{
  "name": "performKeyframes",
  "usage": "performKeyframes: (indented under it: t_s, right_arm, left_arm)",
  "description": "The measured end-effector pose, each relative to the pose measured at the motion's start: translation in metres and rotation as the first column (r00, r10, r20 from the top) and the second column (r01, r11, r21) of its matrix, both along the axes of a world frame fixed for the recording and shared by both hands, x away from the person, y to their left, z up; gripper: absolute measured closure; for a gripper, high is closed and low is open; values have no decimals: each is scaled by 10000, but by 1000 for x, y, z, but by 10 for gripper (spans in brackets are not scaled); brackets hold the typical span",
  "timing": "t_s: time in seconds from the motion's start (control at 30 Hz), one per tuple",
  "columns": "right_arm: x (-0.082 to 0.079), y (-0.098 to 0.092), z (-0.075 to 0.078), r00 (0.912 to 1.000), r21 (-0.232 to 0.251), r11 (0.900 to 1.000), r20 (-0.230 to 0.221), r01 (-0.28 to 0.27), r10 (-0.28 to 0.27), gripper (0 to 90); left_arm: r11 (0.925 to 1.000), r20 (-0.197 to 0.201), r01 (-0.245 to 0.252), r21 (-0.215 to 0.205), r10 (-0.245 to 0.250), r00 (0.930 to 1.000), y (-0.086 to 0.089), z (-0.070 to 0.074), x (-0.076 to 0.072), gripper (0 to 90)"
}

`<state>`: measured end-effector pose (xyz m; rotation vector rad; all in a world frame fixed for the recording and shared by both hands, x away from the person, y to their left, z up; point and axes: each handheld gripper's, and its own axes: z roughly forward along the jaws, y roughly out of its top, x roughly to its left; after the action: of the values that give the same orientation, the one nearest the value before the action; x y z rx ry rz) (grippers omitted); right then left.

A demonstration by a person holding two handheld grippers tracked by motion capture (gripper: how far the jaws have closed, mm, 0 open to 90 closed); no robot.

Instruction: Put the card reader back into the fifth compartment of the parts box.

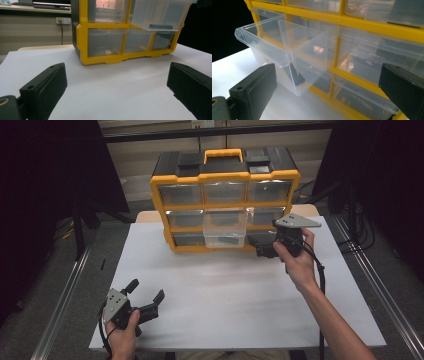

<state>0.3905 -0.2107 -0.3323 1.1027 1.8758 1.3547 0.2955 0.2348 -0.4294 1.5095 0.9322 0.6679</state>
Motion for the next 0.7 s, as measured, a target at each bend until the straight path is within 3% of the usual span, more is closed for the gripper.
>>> performKeyframes:
  t_s: [0.23, 0.43, 0.7]
  right_arm:
    - [-13, -5, -13, 9992, 191, 9992, 164, 356, -359, 13]
    - [-25, -13, -21, 9945, 291, 9960, 598, 847, -863, 5]
    - [-37, -21, -32, 9915, 421, 9927, 614, 1126, -1150, 6]
  left_arm:
    - [10000, 22, 32, 25, -32, 10000, -1, 0, 0, 29]
    - [10000, 38, 1, 20, -1, 10000, 0, 0, 0, 28]
    - [10000, 87, -47, 74, 47, 10000, 0, 0, -1, 26]
